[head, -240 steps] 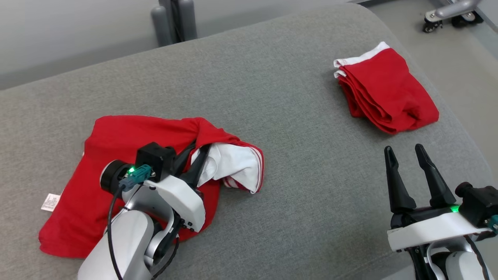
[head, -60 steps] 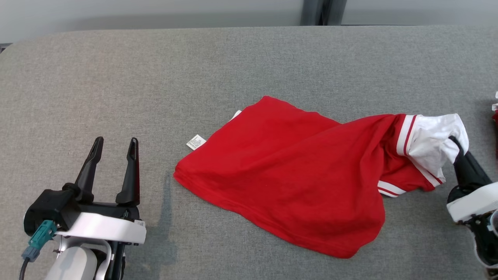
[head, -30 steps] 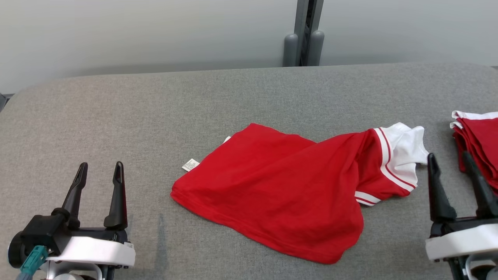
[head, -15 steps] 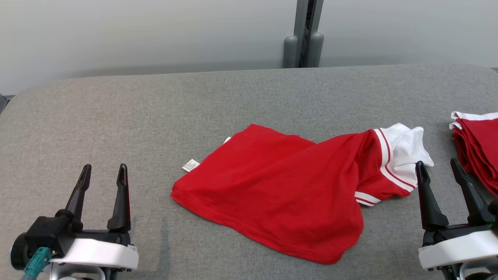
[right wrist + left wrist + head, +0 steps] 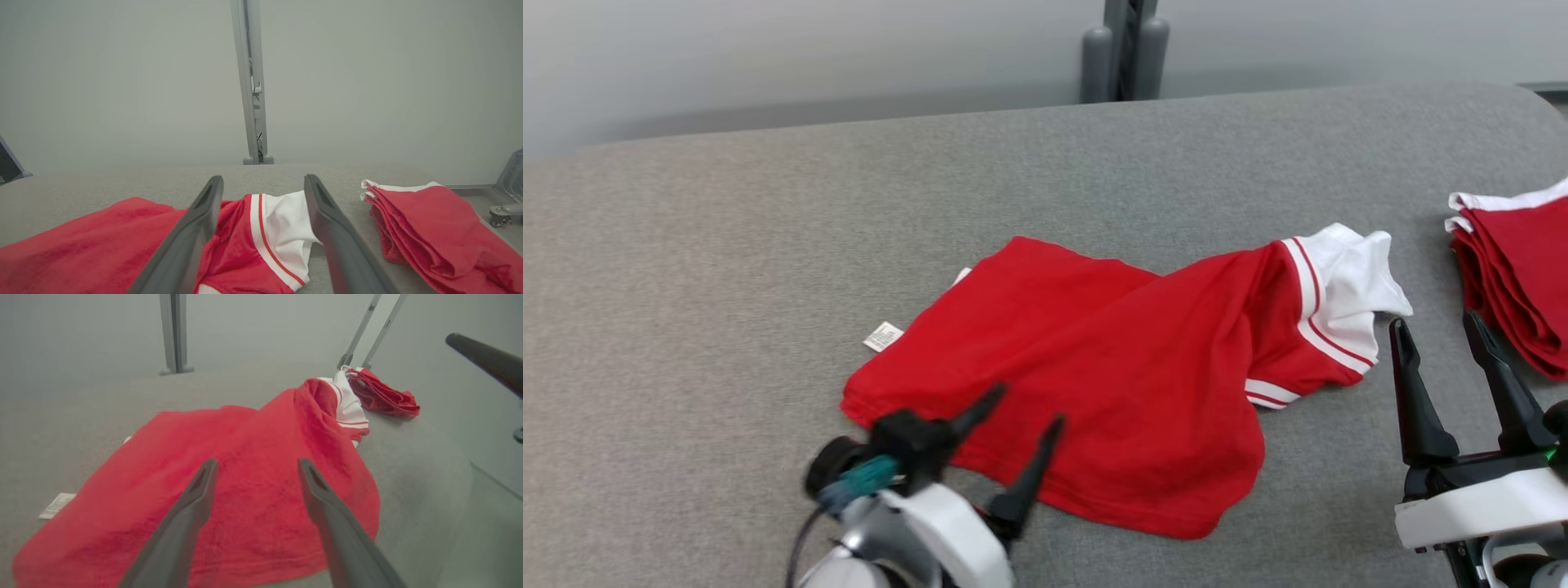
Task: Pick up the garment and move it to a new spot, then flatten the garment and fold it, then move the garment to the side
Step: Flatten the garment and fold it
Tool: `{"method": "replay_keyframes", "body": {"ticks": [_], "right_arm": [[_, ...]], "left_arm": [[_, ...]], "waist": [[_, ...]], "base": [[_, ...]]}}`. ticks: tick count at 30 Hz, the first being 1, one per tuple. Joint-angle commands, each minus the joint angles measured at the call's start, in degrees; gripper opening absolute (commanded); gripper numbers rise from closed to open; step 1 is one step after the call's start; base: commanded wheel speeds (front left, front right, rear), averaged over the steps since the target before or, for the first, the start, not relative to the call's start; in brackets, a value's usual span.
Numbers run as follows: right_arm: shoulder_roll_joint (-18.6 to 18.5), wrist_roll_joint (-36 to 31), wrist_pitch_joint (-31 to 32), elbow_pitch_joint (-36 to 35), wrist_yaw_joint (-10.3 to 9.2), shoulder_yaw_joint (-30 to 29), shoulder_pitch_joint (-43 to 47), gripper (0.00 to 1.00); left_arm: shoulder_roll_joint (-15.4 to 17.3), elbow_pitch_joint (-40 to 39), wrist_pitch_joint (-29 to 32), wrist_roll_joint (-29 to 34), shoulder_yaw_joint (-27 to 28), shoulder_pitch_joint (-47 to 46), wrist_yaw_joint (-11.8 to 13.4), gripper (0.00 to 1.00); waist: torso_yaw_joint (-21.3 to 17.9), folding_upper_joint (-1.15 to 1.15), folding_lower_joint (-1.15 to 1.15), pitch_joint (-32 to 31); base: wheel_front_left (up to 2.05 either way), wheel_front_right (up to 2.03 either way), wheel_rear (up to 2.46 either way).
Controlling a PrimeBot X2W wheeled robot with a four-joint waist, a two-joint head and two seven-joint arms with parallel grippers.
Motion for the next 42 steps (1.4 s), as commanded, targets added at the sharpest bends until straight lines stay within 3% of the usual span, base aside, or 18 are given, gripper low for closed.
{"method": "replay_keyframes", "body": {"ticks": [1, 9, 19, 20, 21, 22, 26, 30, 42], "right_arm": [[0.02, -0.19, -0.10, 0.02, 0.01, 0.12, -0.67, 1.00], [0.48, 0.68, -1.53, 1.74, 0.01, 1.56, -2.90, 1.00], [1.11, 0.95, -3.80, 4.58, 0.01, 1.65, -4.90, 1.00], [1.17, 0.99, -4.03, 4.79, 0.01, 1.53, -5.05, 1.00], [1.21, 1.03, -4.15, 4.92, 0.01, 1.42, -5.23, 1.00], [1.24, 1.06, -4.45, 5.15, 0.01, 1.23, -5.39, 1.00], [1.44, 0.81, -5.02, 5.92, 0.01, 0.01, -5.28, 1.00], [1.64, 0.64, -5.27, 6.19, 0.01, -0.99, -5.22, 1.00], [2.01, -0.35, -4.53, 5.76, 0.01, -4.13, -3.36, 1.00]], "left_arm": [[-0.55, 0.56, 1.89, -0.63, -1.48, -1.77, -1.24, 1.00], [-4.50, 7.57, 10.50, -0.31, -11.93, -7.53, -6.65, 1.00], [-5.11, 20.78, 13.77, 1.45, -18.92, -13.65, -8.14, 1.00], [-4.62, 21.69, 13.51, 2.88, -19.69, -14.55, -8.19, 0.85], [-4.44, 22.28, 12.93, 3.24, -19.95, -15.03, -8.21, 0.31], [-4.54, 22.66, 12.29, 3.43, -20.02, -15.40, -8.22, 0.00], [-3.93, 21.30, 10.33, 5.41, -20.39, -17.20, -7.98, 0.00], [-2.42, 14.75, 10.31, 5.25, -20.57, -18.14, -8.13, 0.00], [6.27, -21.62, 16.18, 1.03, -18.16, -18.66, -7.73, 0.00]], "waist": [[-1.57, 0.00, 0.00, 1.47], [-6.47, 0.00, 0.00, 5.25], [-11.04, 0.00, 0.00, 8.56], [-11.18, 0.00, 0.00, 8.67], [-11.30, 0.00, 0.00, 8.77], [-11.33, 0.00, 0.00, 8.79], [-10.56, 0.00, 0.00, 8.37], [-9.14, 0.00, 0.00, 7.42], [-3.89, 0.00, 0.00, 3.40]], "base": [[0.00, 0.00, 0.00], [0.00, 0.00, 0.00], [0.00, 0.00, 0.00], [0.00, 0.00, 0.00], [0.00, 0.00, 0.00], [0.00, 0.00, 0.00], [0.00, 0.00, 0.00], [0.00, 0.00, 0.00], [0.00, 0.00, 0.00]]}}
